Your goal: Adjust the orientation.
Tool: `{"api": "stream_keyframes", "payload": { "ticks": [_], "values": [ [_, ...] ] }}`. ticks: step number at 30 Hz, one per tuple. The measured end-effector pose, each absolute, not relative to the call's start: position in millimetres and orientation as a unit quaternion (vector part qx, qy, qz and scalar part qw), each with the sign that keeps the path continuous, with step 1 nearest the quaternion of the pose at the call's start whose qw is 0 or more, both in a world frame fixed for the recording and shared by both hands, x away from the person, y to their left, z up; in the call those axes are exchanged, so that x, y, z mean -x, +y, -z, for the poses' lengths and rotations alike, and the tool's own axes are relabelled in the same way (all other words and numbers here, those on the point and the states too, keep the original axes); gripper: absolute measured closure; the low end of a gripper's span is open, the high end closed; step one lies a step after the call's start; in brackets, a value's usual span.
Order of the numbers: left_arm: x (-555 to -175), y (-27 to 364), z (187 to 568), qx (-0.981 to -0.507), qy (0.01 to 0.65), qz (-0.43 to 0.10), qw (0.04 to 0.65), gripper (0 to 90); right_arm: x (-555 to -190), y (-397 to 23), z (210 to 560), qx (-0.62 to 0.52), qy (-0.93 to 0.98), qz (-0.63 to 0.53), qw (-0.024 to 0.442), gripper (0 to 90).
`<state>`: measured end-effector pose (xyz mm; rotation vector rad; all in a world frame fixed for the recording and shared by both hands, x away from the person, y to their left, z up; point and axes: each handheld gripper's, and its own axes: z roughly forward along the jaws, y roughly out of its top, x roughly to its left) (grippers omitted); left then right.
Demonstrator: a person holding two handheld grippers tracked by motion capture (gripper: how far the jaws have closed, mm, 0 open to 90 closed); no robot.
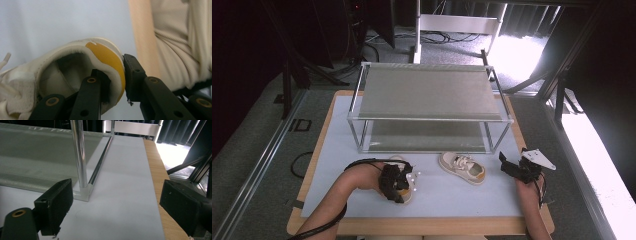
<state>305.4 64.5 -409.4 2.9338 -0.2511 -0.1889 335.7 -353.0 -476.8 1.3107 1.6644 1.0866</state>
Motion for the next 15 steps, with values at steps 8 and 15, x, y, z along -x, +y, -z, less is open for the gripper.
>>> {"api": "stream_keyframes", "payload": {
  "ticks": [8, 15],
  "values": [
    [-301.9, 74.9, 416.1, -0.995, -0.025, 0.036, 0.085, 63.1, -335.8, -352.7, 476.8, -0.510, 0.651, -0.422, 0.372, 11.1],
    [-297.4, 77.2, 421.4, -0.991, 0.068, 0.017, 0.112, 49.3, -335.6, -351.5, 476.9, -0.501, 0.658, -0.422, 0.372, 11.1]
  ]
}}
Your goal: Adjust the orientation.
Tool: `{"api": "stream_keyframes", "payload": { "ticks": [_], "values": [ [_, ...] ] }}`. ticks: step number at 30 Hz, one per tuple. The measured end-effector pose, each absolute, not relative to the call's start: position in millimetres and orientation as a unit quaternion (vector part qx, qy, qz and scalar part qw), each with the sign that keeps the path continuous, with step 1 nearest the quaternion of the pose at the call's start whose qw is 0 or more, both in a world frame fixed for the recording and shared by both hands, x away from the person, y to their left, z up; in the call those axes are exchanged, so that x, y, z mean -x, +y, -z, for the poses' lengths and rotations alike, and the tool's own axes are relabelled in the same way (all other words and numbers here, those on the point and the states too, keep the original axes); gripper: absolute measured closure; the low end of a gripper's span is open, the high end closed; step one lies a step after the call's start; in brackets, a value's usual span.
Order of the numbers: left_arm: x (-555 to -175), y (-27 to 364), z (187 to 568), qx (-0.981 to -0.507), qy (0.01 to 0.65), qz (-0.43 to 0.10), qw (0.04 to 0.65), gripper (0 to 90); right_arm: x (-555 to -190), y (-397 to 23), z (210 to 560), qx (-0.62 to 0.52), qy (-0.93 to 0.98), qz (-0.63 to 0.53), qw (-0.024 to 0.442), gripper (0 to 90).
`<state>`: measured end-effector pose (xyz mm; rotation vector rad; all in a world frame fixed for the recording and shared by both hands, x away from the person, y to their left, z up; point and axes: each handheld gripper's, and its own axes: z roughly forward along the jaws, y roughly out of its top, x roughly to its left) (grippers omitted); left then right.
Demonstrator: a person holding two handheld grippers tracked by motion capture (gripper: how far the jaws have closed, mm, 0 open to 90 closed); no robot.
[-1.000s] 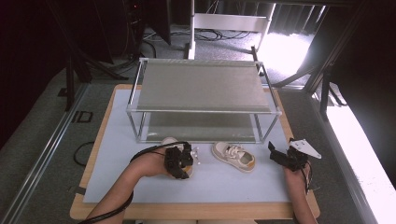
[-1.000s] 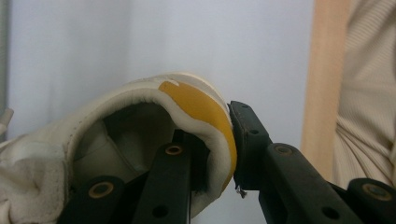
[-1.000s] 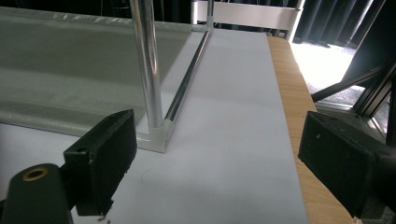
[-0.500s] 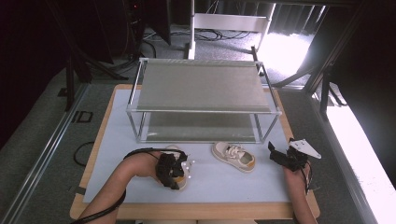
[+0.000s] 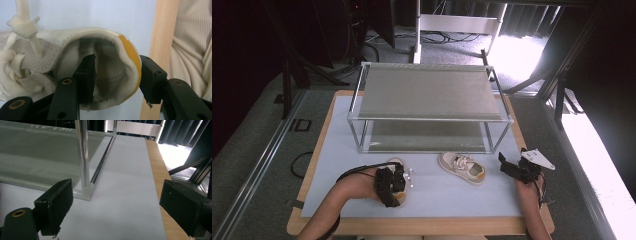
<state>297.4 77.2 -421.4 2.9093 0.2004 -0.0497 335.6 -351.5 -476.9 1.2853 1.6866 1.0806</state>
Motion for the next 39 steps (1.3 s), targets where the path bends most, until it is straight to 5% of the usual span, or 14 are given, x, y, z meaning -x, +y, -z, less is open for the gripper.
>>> {"api": "stream_keyframes", "payload": {
  "ticks": [22, 39],
  "values": [
    [-284.7, 104.5, 424.5, -0.967, 0.108, -0.011, 0.230, 47.7, -335.2, -346.2, 477.3, -0.470, 0.680, -0.437, 0.354, 11.1],
    [-288.2, 98.7, 422.4, -0.976, 0.095, -0.001, 0.195, 47.6, -337.6, -346.7, 460.5, -0.418, 0.738, -0.440, 0.295, 12.9]
  ]
}}
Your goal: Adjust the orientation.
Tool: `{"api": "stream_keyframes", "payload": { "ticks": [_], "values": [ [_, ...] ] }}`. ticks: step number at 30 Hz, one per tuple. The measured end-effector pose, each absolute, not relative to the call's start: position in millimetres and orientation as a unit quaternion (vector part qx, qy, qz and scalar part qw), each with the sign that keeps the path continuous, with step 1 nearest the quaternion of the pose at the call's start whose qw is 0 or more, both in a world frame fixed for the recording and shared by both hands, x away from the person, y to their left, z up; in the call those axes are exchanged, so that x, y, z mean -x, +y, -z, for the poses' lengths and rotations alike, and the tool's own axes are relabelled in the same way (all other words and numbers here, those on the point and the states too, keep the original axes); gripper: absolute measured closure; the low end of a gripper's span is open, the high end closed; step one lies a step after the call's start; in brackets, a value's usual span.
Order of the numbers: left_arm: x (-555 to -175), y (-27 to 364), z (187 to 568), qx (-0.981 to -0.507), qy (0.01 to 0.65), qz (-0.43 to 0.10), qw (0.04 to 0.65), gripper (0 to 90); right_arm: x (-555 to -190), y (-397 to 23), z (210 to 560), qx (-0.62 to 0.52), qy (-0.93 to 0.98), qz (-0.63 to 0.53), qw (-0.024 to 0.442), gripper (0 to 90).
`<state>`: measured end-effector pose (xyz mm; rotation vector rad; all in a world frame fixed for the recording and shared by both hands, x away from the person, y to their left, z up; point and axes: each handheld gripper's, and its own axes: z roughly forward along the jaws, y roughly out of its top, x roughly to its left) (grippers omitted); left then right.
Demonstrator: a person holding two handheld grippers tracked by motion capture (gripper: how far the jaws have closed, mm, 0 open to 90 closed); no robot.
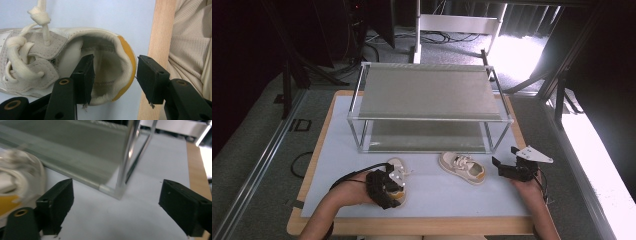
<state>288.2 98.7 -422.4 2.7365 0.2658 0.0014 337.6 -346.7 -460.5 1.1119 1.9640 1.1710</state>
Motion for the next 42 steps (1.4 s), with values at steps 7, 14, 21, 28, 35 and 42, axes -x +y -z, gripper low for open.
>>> {"api": "stream_keyframes", "payload": {
  "ticks": [7, 14, 21, 28, 35, 42],
  "values": [
    [-287.7, 99.5, 422.3, -0.977, 0.097, -0.001, 0.191, 47.5, -335.7, -337.2, 415.6, -0.322, 0.805, -0.431, 0.250, 13.8],
    [-288.6, 98.9, 421.7, -0.978, 0.093, 0.003, 0.188, 47.5, -336.2, -320.8, 390.4, -0.243, 0.864, -0.399, 0.189, 17.4],
    [-288.8, 97.3, 421.3, -0.979, 0.091, 0.004, 0.183, 47.5, -327.6, -287.0, 380.1, -0.136, 0.930, -0.304, 0.158, 26.1],
    [-289.5, 96.5, 421.0, -0.979, 0.091, 0.007, 0.180, 47.5, -332.6, -255.4, 378.9, -0.066, 0.970, -0.200, 0.124, 40.0],
    [-290.0, 95.2, 420.7, -0.980, 0.087, 0.008, 0.178, 47.5, -335.6, -232.1, 386.2, -0.009, 0.986, -0.127, 0.108, 45.5],
    [-290.6, 94.6, 420.5, -0.981, 0.085, 0.010, 0.175, 47.5, -338.5, -219.4, 400.7, 0.028, 0.996, -0.051, 0.072, 54.7]
  ]
}}
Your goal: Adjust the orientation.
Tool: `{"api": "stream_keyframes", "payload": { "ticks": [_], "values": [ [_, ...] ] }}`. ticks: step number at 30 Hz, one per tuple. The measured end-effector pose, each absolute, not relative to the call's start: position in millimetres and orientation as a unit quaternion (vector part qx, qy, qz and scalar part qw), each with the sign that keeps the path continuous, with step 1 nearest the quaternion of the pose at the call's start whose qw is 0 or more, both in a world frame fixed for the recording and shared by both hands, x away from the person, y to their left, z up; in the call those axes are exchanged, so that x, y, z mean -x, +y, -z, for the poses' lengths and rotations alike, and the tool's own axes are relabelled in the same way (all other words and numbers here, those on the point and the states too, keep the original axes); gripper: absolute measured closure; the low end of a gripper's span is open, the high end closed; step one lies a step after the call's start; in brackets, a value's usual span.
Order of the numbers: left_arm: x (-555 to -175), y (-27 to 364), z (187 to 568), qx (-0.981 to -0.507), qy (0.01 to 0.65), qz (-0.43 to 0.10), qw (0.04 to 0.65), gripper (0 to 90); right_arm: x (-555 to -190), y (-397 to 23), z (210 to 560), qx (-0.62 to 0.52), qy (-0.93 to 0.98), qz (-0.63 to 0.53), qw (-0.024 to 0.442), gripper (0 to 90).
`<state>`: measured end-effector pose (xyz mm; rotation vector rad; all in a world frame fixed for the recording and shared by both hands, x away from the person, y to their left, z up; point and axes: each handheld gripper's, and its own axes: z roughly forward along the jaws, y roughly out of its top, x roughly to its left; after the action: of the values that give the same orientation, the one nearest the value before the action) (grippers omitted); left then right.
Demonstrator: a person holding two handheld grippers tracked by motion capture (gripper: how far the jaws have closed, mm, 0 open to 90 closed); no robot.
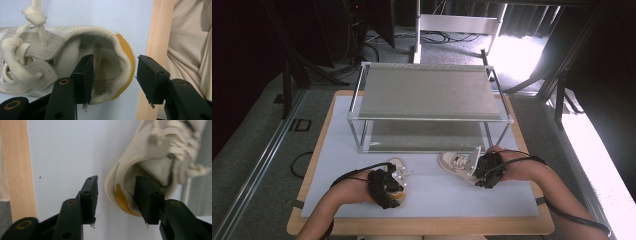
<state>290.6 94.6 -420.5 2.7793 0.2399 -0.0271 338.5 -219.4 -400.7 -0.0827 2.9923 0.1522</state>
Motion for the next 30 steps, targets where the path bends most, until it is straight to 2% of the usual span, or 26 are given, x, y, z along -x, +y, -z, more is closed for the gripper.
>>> {"api": "stream_keyframes", "payload": {
  "ticks": [1, 4, 8, 9, 13, 21, 24, 26, 27, 28, 30],
  "values": [
    [-290.6, 94.6, 420.5, -0.981, 0.085, 0.010, 0.175, 47.5, -338.5, -219.4, 400.7, 0.028, 0.996, -0.051, 0.072, 54.7],
    [-290.4, 93.6, 420.9, -0.981, 0.084, 0.009, 0.177, 47.5, -341.8, -210.8, 409.2, 0.047, 0.996, -0.020, 0.077, 70.8],
    [-290.5, 94.5, 421.0, -0.981, 0.083, 0.008, 0.177, 47.5, -342.9, -208.1, 409.7, 0.049, 0.996, -0.017, 0.068, 72.9],
    [-290.5, 94.6, 421.0, -0.981, 0.083, 0.008, 0.177, 47.5, -340.5, -206.1, 407.1, 0.046, 0.997, -0.028, 0.055, 78.8],
    [-290.4, 93.5, 421.1, -0.981, 0.082, 0.007, 0.178, 47.5, -337.9, -201.7, 406.3, 0.036, 0.998, -0.036, 0.040, 79.4],
    [-290.3, 93.6, 421.4, -0.981, 0.083, 0.007, 0.176, 47.5, -331.8, -183.6, 395.9, 0.019, 0.997, -0.068, 0.026, 74.4],
    [-290.5, 93.0, 421.4, -0.981, 0.082, 0.006, 0.176, 47.5, -329.0, -177.0, 398.7, 0.023, 0.997, -0.064, 0.019, 69.9],
    [-290.6, 92.5, 421.7, -0.981, 0.082, 0.006, 0.175, 47.5, -322.3, -167.7, 400.6, 0.027, 0.996, -0.088, 0.007, 59.1],
    [-290.6, 92.4, 421.8, -0.981, 0.082, 0.007, 0.175, 47.5, -322.3, -167.7, 400.6, 0.027, 0.996, -0.088, 0.007, 59.1],
    [-290.6, 92.2, 421.9, -0.981, 0.082, 0.007, 0.174, 47.5, -317.1, -161.4, 402.5, 0.036, 0.996, -0.077, 0.009, 54.9],
    [-290.3, 92.0, 421.9, -0.981, 0.082, 0.006, 0.175, 47.5, -317.1, -158.2, 406.5, 0.032, 0.997, -0.068, 0.007, 54.4]
  ]
}}
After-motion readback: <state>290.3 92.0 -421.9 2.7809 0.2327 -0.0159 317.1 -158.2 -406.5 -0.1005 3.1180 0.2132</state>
